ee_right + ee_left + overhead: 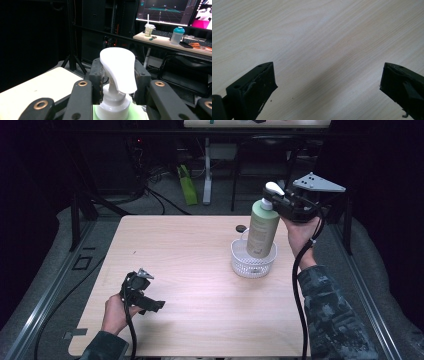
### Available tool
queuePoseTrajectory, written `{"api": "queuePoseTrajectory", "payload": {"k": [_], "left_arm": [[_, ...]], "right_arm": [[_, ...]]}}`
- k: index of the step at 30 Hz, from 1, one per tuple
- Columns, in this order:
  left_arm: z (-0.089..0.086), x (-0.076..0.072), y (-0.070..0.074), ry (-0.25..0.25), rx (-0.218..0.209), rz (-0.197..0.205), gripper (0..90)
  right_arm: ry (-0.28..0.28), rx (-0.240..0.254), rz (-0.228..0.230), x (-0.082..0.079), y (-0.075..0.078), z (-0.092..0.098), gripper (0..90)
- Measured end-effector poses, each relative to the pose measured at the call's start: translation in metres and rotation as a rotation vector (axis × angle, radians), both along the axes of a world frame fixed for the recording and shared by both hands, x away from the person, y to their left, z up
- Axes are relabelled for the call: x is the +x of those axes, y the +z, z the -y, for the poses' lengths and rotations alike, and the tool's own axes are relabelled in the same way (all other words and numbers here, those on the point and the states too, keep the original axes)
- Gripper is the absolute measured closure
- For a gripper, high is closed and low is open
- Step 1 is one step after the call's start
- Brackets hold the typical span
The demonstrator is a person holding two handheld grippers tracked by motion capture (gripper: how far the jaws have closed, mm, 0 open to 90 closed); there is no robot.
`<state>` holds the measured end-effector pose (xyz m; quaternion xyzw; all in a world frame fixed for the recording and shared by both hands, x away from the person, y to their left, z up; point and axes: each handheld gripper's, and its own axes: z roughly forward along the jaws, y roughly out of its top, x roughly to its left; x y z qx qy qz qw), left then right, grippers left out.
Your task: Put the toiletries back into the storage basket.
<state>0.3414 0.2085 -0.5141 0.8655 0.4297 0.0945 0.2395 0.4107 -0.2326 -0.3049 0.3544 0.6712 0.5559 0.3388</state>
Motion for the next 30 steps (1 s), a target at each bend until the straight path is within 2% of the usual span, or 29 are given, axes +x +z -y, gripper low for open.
{"api": "queuePoseTrajectory", "payload": {"k": [25, 30], "left_arm": [[0.000, 0.000, 0.000, -0.001, 0.000, 0.001, 0.0], [0.000, 0.000, 0.000, -0.001, -0.001, 0.001, 0.0]], "right_arm": [[-0.025, -0.012, -0.036, 0.016, -0.011, -0.006, 67.6], [-0.029, -0.013, -0.049, 0.019, -0.018, -0.006, 67.6]]}}
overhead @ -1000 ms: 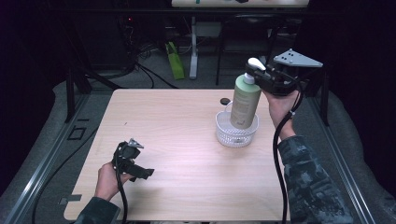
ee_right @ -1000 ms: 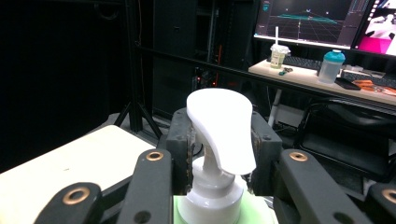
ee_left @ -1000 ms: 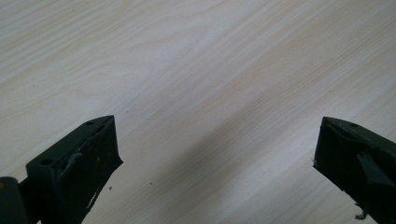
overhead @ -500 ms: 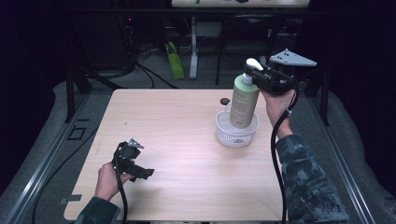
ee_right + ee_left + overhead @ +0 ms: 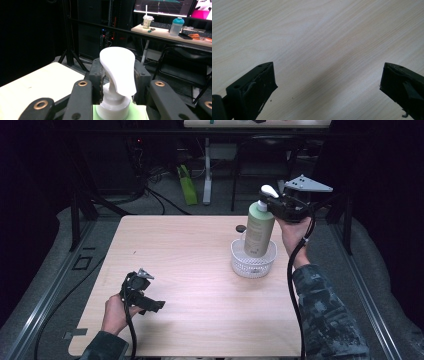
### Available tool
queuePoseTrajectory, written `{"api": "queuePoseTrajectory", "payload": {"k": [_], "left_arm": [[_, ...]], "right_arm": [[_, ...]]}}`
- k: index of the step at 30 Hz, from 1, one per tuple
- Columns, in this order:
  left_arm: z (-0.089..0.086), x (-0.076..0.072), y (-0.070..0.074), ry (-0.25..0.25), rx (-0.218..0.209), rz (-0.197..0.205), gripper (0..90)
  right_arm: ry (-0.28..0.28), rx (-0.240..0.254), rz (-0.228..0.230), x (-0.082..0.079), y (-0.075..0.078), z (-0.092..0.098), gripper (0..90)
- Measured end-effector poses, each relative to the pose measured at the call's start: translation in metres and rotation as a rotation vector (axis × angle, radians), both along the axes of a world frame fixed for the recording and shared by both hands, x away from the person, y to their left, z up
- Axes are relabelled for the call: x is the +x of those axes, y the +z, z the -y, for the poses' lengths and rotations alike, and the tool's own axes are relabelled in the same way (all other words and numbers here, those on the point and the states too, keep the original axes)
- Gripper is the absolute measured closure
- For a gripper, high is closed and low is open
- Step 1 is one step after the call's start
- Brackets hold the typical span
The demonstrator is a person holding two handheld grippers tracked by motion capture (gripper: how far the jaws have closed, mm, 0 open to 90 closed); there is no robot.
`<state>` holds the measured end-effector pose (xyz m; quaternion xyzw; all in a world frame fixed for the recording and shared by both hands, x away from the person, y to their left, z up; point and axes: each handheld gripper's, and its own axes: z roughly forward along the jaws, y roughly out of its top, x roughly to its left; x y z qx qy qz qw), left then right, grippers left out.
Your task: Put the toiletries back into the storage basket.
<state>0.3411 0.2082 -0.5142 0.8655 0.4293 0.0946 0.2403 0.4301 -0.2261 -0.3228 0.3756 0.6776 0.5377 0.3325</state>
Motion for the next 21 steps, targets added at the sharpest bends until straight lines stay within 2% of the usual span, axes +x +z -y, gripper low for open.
{"api": "queuePoseTrajectory", "payload": {"k": [21], "left_arm": [[0.000, 0.000, 0.000, 0.000, 0.001, 0.001, 0.0]], "right_arm": [[0.002, -0.021, -0.069, 0.011, -0.034, -0.008, 67.6]]}}
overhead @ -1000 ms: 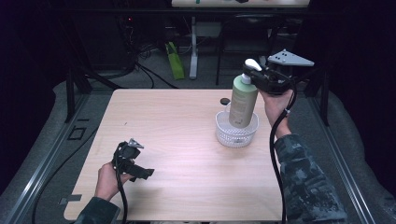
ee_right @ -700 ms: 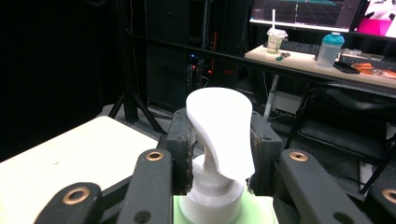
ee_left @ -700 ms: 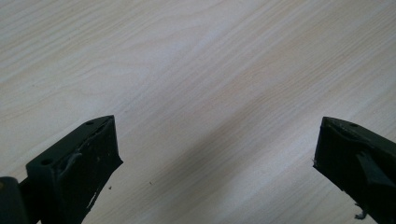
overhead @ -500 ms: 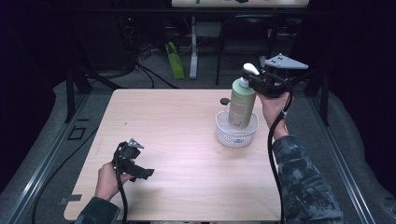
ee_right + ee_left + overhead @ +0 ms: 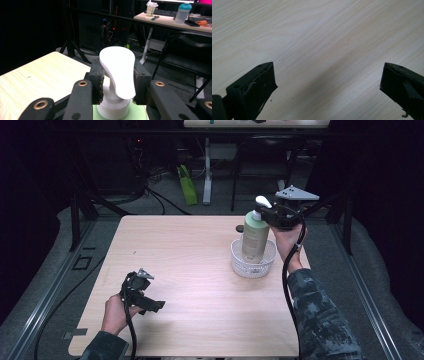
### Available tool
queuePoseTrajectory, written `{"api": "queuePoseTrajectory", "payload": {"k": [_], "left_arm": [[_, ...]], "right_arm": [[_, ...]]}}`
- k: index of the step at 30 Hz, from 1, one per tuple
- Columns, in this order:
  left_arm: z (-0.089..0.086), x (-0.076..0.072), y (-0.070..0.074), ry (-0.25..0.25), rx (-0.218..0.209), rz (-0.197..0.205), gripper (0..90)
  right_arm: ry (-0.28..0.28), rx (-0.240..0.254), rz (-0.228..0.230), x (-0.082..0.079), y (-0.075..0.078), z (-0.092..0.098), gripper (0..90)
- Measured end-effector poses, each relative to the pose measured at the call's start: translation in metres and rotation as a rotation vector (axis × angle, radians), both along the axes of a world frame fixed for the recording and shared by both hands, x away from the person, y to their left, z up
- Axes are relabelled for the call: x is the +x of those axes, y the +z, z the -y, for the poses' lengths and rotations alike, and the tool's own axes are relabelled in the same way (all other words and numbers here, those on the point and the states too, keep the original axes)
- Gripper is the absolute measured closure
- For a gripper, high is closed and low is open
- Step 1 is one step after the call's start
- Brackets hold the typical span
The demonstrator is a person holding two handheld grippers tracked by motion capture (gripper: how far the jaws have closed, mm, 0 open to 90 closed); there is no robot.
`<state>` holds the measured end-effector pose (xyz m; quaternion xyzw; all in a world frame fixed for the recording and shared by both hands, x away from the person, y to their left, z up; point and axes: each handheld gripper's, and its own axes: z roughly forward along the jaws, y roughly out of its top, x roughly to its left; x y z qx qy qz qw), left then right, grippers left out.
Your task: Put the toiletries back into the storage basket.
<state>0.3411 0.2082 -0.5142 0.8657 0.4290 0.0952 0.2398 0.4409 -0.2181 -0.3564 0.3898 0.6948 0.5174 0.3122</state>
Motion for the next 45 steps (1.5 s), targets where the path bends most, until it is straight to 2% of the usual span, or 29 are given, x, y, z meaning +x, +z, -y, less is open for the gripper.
{"api": "queuePoseTrajectory", "payload": {"k": [27, 45], "left_arm": [[0.000, 0.000, 0.000, 0.001, 0.001, 0.001, 0.0], [0.000, 0.000, 0.000, 0.001, 0.003, 0.003, 0.0]], "right_arm": [[-0.013, 0.001, -0.047, 0.003, -0.031, 0.000, 67.6], [-0.016, -0.002, -0.062, 0.002, -0.043, 0.001, 67.6]]}}
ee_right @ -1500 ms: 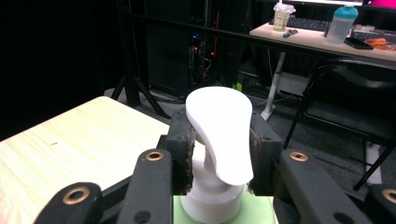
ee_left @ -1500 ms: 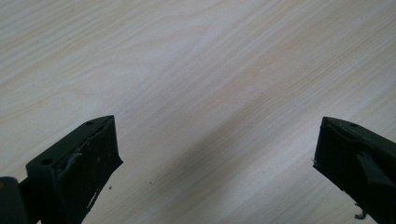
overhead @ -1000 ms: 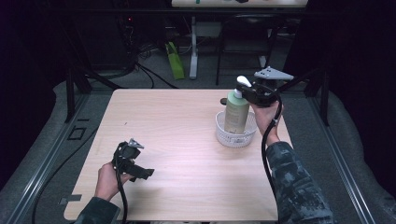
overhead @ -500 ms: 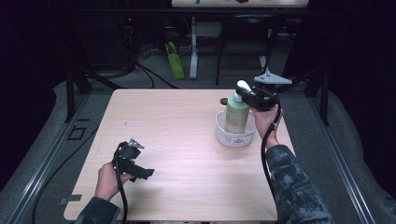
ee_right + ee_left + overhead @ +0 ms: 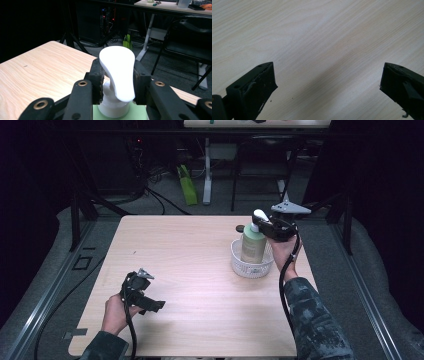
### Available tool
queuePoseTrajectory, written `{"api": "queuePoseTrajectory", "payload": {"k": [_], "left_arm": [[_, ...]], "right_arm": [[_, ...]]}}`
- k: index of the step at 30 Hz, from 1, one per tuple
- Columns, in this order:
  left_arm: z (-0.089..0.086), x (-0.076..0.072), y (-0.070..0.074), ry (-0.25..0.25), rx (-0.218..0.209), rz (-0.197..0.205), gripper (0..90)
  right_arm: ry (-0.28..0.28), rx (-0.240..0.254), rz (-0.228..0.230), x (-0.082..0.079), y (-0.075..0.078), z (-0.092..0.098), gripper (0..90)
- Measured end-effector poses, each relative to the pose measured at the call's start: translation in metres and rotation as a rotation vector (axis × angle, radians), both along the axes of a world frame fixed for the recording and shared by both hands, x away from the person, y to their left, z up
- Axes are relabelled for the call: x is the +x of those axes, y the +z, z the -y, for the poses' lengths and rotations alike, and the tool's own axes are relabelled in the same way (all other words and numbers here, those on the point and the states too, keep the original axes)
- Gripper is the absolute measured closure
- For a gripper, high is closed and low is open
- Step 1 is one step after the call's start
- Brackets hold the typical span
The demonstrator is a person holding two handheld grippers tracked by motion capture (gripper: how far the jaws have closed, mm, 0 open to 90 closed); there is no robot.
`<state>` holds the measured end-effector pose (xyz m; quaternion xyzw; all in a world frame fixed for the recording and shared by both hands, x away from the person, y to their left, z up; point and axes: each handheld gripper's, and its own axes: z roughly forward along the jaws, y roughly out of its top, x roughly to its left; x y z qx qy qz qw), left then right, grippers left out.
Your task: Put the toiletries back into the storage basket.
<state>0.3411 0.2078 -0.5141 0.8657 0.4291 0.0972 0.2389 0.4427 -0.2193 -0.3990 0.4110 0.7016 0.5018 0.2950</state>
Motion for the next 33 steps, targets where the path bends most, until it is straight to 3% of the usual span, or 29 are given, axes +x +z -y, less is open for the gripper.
{"api": "queuePoseTrajectory", "payload": {"k": [24, 33], "left_arm": [[0.0009, -0.0004, 0.0002, -0.004, -0.003, 0.001, 0.0], [0.0006, -0.0003, 0.0002, -0.005, -0.002, 0.001, 0.0]], "right_arm": [[0.014, 0.016, -0.001, -0.0078, -0.0061, 0.0080, 67.5], [0.016, -0.001, 0.009, -0.0096, -0.0064, 0.0069, 67.3]]}}
